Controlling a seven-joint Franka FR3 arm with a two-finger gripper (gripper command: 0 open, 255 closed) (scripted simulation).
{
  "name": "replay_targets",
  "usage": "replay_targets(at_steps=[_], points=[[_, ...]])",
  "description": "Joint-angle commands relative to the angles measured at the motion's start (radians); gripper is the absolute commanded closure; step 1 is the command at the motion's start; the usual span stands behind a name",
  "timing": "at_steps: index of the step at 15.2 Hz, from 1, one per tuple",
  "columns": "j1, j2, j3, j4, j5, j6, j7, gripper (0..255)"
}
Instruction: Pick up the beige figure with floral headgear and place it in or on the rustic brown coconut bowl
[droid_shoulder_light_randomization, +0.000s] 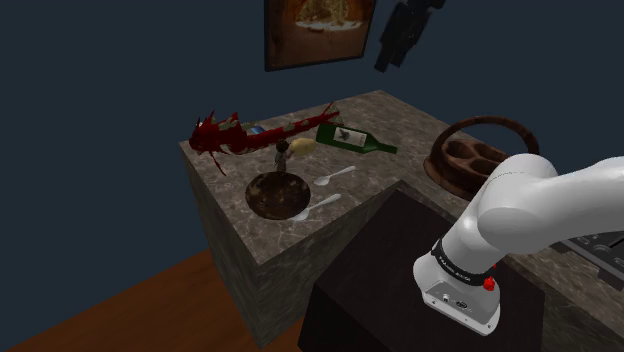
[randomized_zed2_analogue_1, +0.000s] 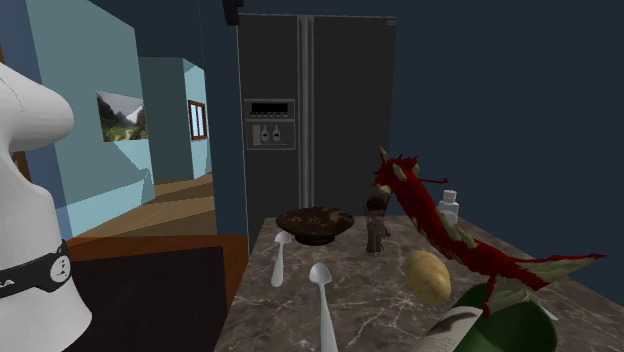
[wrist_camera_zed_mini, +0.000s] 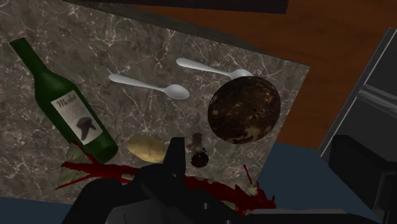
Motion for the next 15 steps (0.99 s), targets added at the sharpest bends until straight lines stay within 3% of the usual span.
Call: replay_targets(at_steps=[1, 15], points=[[0.0, 0.0, 0.0, 0.0, 0.0, 0.0, 0.0, 0], [-0.019, 0.395, 0.113, -0.059, -0.071, 0.401, 0.065, 0]])
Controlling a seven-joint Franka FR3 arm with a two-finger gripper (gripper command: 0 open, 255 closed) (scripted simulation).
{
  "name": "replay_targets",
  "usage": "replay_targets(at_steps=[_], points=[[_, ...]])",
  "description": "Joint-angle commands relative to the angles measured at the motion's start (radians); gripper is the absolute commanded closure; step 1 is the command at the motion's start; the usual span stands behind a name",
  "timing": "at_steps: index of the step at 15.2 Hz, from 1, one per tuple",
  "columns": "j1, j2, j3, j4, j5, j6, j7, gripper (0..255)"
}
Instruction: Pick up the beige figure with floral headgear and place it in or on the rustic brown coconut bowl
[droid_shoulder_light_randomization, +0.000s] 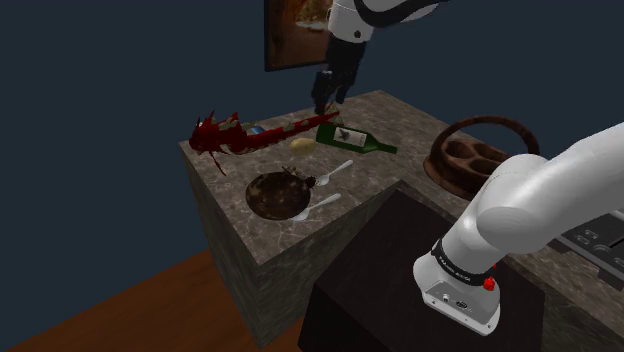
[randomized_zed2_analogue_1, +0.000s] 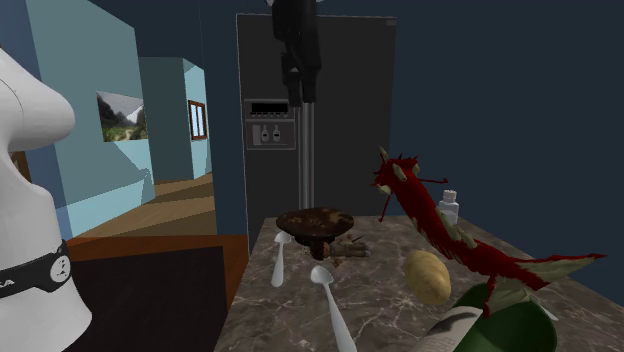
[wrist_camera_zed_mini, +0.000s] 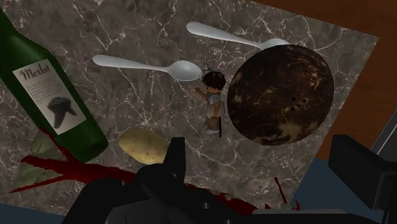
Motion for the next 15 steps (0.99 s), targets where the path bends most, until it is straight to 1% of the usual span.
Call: replay_targets(at_steps=[1, 8, 15], points=[[-0.006, 0.079, 0.015, 0.014, -0.019, 0.058, 0.015, 0], [-0.026, 0.339, 0.055, 0.087, -0.114, 0.208, 0.09, 0], [-0.024, 0.614, 0.06, 0.223, -0.247, 0.3, 0.187, 0]])
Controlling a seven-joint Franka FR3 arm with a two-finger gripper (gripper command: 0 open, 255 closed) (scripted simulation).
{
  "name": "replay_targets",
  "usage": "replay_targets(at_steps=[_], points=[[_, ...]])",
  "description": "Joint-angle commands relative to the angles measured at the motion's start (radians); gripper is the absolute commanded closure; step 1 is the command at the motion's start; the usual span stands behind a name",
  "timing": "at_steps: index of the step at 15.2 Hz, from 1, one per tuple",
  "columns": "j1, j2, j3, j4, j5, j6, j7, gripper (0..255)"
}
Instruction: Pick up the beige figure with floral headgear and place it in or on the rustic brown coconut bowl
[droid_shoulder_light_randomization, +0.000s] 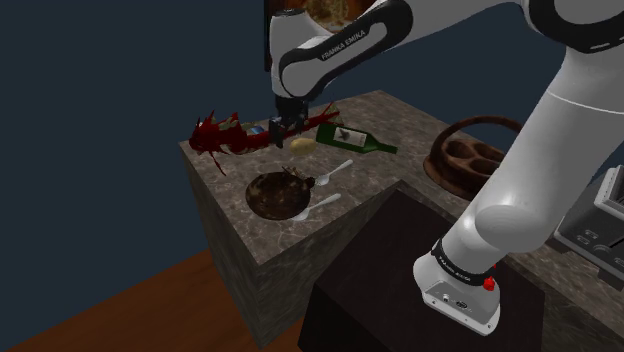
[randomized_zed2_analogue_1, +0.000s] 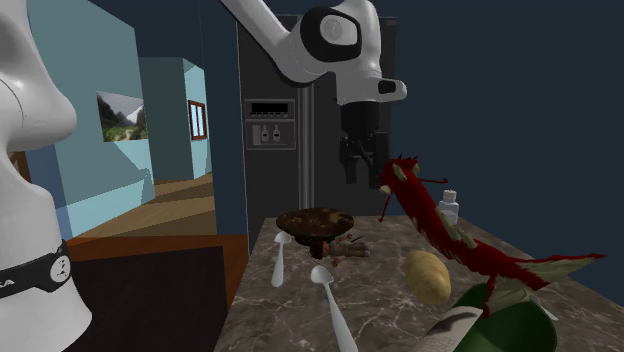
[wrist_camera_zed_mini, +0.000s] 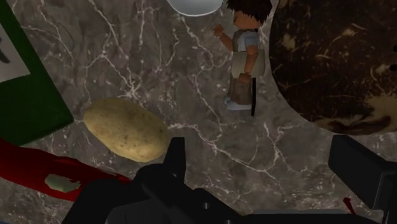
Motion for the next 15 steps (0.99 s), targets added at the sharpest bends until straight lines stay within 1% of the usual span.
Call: replay_targets(at_steps=[1, 8, 15], points=[[0.002, 0.044, -0.003, 0.023, -0.023, 0.013, 0.015, 0], [0.0, 0.108, -0.014, -0.004, -0.051, 0.103, 0.034, 0], [0.0, 0.108, -0.014, -0.004, -0.051, 0.103, 0.034, 0]])
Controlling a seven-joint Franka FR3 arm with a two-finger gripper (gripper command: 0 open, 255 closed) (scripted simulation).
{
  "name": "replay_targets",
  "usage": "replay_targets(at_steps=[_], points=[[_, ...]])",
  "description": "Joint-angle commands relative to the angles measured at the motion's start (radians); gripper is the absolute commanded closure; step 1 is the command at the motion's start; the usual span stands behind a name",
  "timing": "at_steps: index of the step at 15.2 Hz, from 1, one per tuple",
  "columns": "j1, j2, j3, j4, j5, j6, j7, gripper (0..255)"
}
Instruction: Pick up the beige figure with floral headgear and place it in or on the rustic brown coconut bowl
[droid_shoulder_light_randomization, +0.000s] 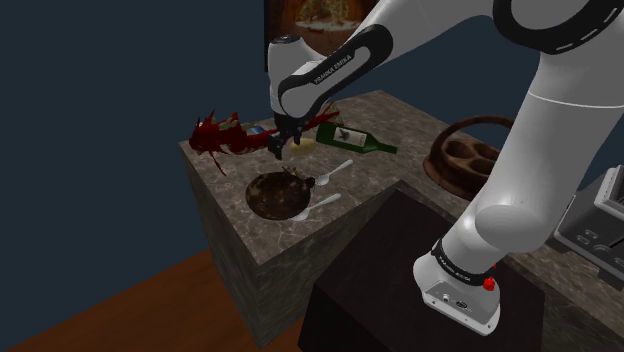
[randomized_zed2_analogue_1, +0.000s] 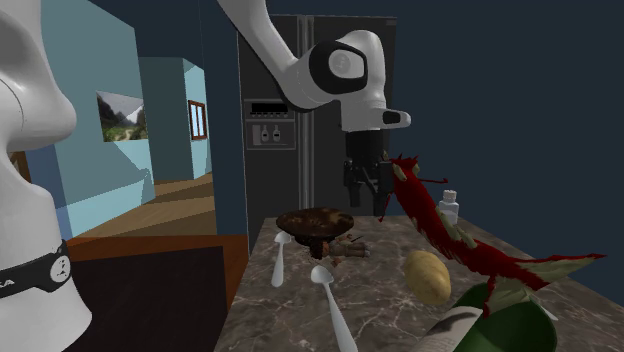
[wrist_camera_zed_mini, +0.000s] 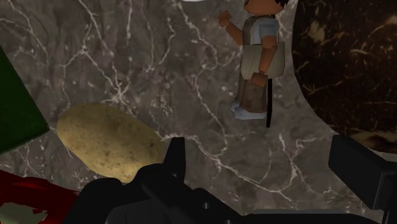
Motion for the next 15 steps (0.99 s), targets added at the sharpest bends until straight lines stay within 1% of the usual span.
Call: replay_targets(at_steps=[1, 2, 11, 12, 13, 14, 15], points=[[0.0, 0.0, 0.0, 0.0, 0.0, 0.0, 0.0, 0], [0.0, 0.0, 0.0, 0.0, 0.0, 0.0, 0.0, 255], [0.0, 0.0, 0.0, 0.0, 0.0, 0.0, 0.0, 255], [0.0, 0.0, 0.0, 0.0, 0.0, 0.0, 0.0, 0], [0.04, 0.046, -0.014, 0.039, -0.059, -0.039, 0.152, 0], [0.081, 0.097, -0.031, 0.087, -0.103, -0.085, 0.29, 0], [0.118, 0.148, -0.048, 0.136, -0.131, -0.133, 0.404, 0]])
